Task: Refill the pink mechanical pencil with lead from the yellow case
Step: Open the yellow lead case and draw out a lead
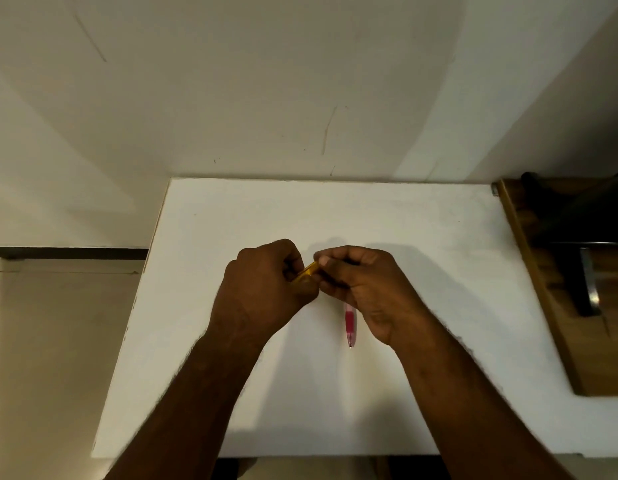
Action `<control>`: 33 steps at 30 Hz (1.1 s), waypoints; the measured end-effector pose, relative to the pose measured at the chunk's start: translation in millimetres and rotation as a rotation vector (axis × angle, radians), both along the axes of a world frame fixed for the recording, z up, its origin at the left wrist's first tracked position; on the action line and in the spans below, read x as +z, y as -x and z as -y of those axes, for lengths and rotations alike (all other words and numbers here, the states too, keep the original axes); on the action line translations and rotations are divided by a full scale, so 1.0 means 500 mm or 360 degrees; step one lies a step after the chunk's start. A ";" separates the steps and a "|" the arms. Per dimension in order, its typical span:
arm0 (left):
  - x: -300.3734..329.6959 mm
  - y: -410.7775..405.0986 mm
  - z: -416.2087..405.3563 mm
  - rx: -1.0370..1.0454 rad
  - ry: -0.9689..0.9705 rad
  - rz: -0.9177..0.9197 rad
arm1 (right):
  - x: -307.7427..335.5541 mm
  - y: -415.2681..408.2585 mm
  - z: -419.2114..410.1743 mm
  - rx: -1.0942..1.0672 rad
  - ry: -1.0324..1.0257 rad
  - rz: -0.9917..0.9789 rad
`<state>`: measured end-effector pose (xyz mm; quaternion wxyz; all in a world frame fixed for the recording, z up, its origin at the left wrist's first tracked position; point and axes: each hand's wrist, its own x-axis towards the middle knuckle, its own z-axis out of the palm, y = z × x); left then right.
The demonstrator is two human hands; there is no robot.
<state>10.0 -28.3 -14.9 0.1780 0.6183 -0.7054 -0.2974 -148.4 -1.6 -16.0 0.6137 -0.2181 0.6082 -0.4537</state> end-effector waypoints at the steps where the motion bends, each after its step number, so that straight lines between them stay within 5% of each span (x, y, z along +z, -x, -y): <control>1: 0.002 0.002 0.000 -0.0019 0.0018 -0.0019 | -0.001 0.000 0.000 -0.0014 -0.0017 0.0034; 14: 0.023 0.011 0.003 -0.0112 0.0220 -0.0162 | -0.001 0.015 -0.005 -0.0079 -0.0089 0.0402; 22: 0.020 0.011 0.002 -0.0064 0.0133 -0.0115 | 0.006 0.018 0.001 0.0034 0.0129 -0.0168; 33: 0.026 0.012 0.002 -0.0072 0.0193 -0.0086 | 0.013 0.024 0.001 -0.0068 0.0062 -0.0057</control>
